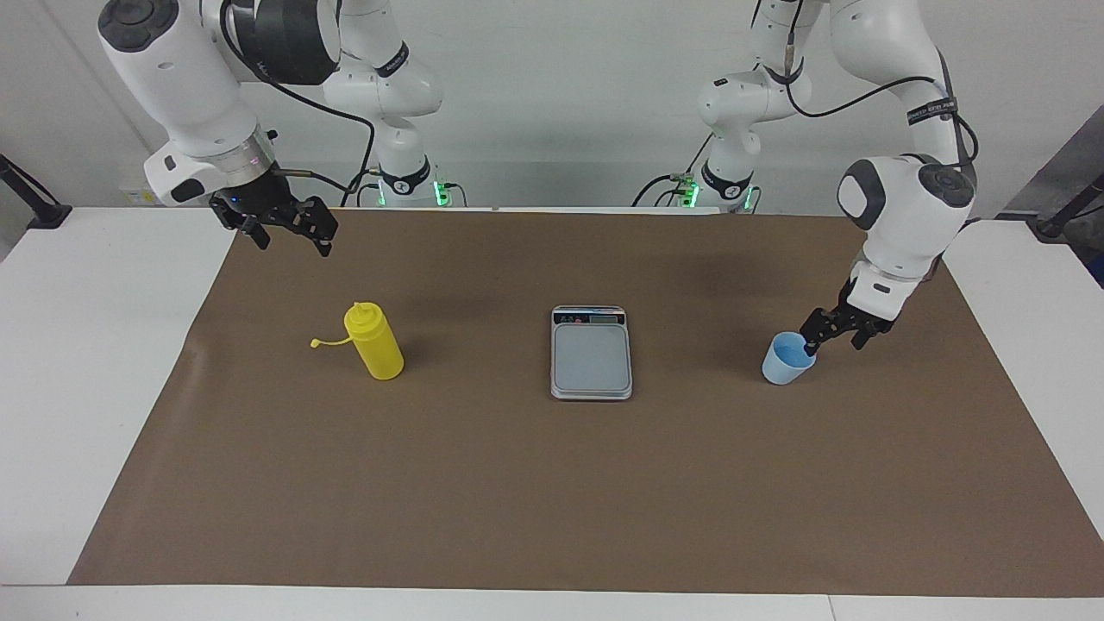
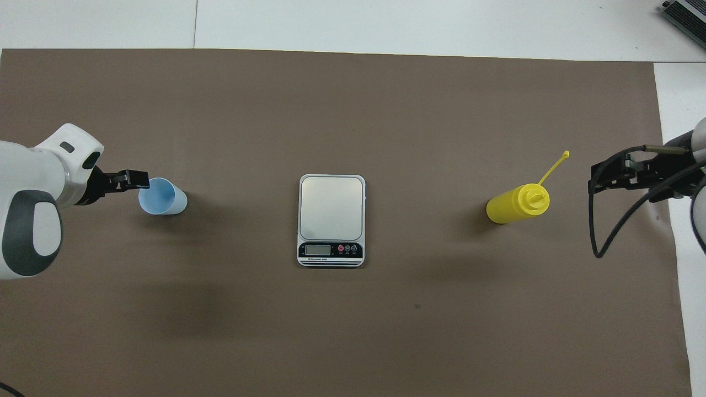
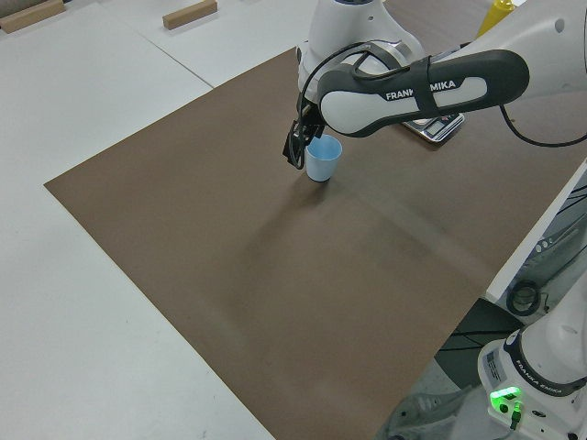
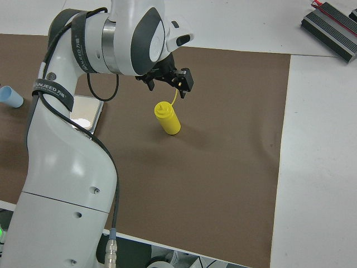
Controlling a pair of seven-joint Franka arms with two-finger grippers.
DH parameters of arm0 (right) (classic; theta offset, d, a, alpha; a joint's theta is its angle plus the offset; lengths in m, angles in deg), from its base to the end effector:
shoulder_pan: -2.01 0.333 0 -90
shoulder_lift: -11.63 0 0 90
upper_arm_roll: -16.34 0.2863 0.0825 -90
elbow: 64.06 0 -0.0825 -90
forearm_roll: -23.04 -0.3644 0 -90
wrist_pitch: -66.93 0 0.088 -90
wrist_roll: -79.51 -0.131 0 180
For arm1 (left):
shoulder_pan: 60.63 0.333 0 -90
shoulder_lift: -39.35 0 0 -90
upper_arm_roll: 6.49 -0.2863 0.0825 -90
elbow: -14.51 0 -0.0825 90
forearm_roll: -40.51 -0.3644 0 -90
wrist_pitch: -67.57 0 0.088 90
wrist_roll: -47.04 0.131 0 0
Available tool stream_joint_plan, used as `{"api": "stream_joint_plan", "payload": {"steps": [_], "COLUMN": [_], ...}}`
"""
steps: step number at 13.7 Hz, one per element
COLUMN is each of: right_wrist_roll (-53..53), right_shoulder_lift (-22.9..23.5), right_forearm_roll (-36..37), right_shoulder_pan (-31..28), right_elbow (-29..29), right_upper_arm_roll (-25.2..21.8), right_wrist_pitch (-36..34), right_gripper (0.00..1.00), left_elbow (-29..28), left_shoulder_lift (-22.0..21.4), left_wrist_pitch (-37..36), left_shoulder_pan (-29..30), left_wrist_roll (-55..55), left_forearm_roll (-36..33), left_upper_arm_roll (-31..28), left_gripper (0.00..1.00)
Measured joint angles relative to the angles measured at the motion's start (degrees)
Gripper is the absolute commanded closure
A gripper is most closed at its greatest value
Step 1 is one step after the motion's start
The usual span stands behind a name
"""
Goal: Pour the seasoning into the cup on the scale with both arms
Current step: 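Reach the left gripper to the blue cup and grasp it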
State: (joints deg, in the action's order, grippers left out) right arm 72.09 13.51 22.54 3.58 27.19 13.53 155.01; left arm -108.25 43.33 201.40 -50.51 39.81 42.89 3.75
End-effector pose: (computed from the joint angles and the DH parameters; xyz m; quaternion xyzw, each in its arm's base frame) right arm 0.5362 -0.0101 0.5407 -0.9962 0.0755 0.0442 0.0012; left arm 0.5470 -0.0022 0.3425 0.9949 0.0759 0.0608 0.0259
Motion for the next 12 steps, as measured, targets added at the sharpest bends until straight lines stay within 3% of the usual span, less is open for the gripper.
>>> {"api": "stream_joint_plan", "payload": {"steps": [12], "right_wrist_roll": [0.0], "right_shoulder_lift": [0.0], "right_forearm_roll": [0.0], "right_shoulder_pan": [0.0], "right_elbow": [0.0], "right_upper_arm_roll": [0.0], "right_wrist_pitch": [0.0], "right_gripper": [0.0], "left_elbow": [-4.2], "left_shoulder_lift": [0.8], "left_wrist_pitch": [3.0], "left_shoulder_pan": [-0.2], "left_wrist_roll": [-5.1], "left_forearm_roll": [0.0], "left_upper_arm_roll": [0.5], "left_gripper": [0.0]}}
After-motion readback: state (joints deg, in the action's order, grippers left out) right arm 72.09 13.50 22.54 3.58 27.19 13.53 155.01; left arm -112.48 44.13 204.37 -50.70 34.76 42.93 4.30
